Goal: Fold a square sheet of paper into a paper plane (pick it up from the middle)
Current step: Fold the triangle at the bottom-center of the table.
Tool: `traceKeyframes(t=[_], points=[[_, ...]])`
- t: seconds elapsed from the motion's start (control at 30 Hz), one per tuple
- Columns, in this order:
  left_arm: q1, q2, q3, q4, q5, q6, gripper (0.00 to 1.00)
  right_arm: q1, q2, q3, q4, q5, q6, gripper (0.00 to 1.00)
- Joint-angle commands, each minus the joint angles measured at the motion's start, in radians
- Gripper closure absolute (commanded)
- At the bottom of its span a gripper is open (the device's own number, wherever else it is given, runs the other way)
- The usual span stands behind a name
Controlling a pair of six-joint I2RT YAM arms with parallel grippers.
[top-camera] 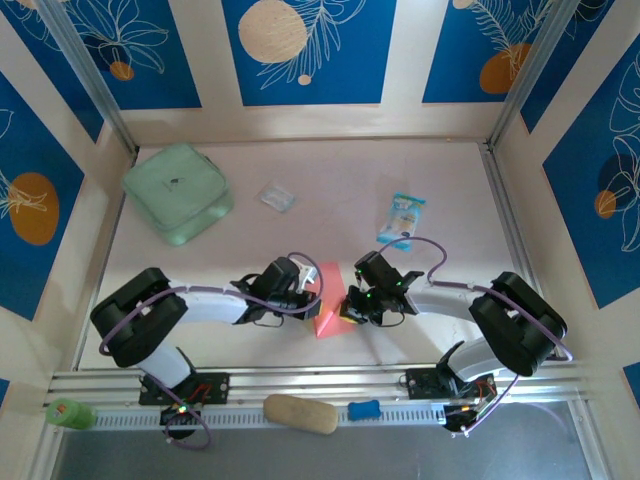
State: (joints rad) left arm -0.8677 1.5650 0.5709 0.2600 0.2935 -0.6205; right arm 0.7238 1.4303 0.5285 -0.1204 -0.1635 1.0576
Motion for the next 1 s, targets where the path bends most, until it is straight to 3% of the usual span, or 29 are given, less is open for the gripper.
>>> traceKeyframes(t=[0.0,0.97], points=[[0.003,-0.007,0.027,-0.056,-0.027,0.049,1.00,0.006,0.022,-0.001,-0.064,0.018,-0.013,0.96],[0.003,0.030,0.038,-0.078,-0.057,0.078,1.00,0.003,0.018,0.007,-0.076,0.016,-0.019,0.96]])
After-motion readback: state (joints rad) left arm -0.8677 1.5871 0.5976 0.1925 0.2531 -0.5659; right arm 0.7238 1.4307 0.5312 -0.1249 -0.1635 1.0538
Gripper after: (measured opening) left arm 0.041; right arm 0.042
